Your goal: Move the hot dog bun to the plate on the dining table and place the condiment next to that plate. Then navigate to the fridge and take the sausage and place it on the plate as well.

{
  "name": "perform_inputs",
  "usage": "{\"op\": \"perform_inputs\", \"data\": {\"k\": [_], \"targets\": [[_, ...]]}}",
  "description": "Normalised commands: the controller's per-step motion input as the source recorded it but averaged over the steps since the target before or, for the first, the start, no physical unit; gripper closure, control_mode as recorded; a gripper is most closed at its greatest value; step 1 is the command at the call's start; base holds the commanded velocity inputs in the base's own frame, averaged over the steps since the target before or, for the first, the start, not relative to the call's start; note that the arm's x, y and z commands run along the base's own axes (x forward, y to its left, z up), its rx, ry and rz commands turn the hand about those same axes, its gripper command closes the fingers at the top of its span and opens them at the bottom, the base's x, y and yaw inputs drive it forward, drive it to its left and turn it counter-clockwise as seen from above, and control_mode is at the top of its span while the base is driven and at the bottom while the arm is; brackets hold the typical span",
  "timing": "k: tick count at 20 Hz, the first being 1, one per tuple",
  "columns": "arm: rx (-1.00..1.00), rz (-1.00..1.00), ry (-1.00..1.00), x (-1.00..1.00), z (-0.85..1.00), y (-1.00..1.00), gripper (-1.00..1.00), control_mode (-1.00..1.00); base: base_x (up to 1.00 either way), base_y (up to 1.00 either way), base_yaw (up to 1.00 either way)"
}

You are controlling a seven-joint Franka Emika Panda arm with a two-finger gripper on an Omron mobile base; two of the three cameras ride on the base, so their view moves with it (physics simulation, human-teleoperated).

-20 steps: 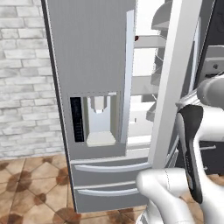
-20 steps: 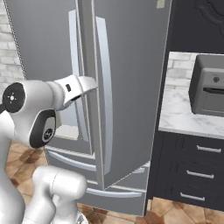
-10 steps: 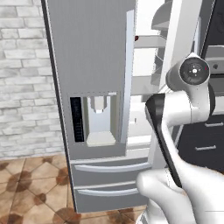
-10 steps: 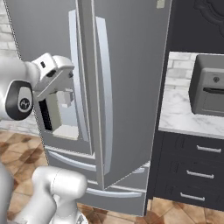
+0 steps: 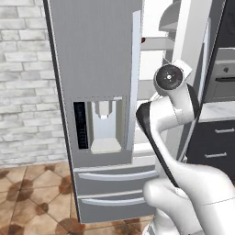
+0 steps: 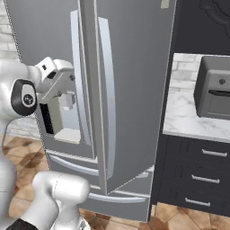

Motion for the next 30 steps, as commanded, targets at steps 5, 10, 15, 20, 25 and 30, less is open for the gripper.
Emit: {"op": "perform_inputs", "data": {"k": [5,10,15,20,25,30], "targets": [[0.0,0.0,0.06,0.89,-0.25,0.02,-1.0,-1.0,0.0,0.0,0.0],[0.0,0.0,0.02,0.74,-0.19,0.0,-1.0,-1.0,0.0,0.0,0.0],[-0.01,-0.04,0.0,0.47,-0.02,0.0,-1.0,-1.0,0.0,0.0,0.0],[0.0,-0.07,0.01,0.6,-0.01,-0.05,-1.0,-1.0,0.0,0.0,0.0],[0.0,-0.05,0.0,0.19,0.0,-0.37,-1.0,-1.0,0.0,0.0,0.0],[0.0,-0.09,0.0,0.0,0.0,-0.62,-1.0,-1.0,0.0,0.0,0.0]]}}
